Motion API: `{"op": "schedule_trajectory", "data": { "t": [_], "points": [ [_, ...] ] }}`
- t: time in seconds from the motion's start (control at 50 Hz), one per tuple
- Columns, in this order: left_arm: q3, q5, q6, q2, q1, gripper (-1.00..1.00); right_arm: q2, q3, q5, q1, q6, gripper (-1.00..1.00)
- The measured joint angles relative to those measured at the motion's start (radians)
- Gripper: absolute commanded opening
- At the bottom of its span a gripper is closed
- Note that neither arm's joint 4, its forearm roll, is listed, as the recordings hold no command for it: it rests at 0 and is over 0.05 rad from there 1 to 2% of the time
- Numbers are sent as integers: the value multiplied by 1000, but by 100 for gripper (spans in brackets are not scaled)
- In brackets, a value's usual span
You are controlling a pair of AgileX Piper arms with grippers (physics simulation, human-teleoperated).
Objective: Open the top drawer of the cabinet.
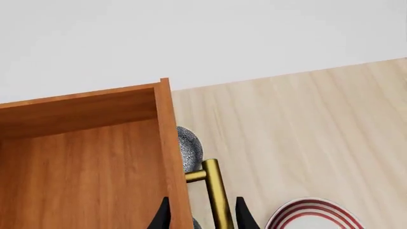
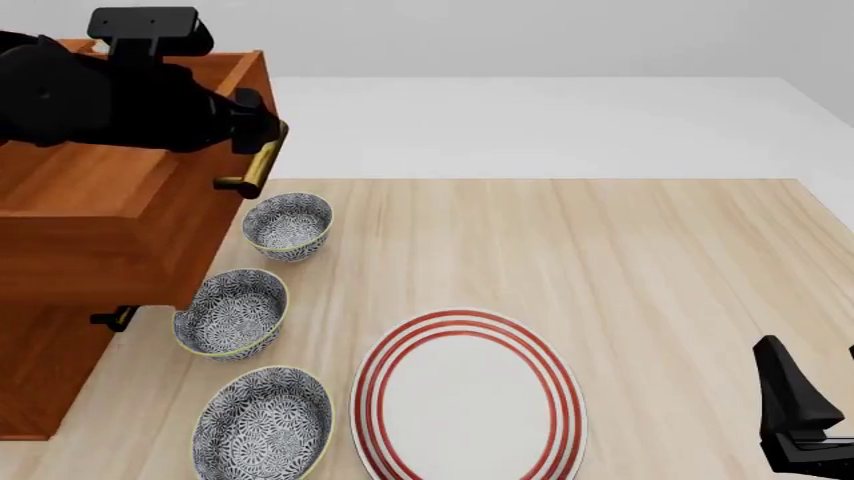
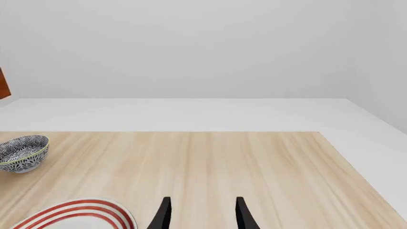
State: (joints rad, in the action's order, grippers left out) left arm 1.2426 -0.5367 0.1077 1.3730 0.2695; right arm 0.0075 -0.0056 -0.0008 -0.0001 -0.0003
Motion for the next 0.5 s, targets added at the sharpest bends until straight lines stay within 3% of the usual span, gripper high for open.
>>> {"op": "schedule_trajectory", "data": {
  "t": [0.5],
  "points": [
    [2,4,22,4,19,100,0,0,0,0,0,100]
  ]
}}
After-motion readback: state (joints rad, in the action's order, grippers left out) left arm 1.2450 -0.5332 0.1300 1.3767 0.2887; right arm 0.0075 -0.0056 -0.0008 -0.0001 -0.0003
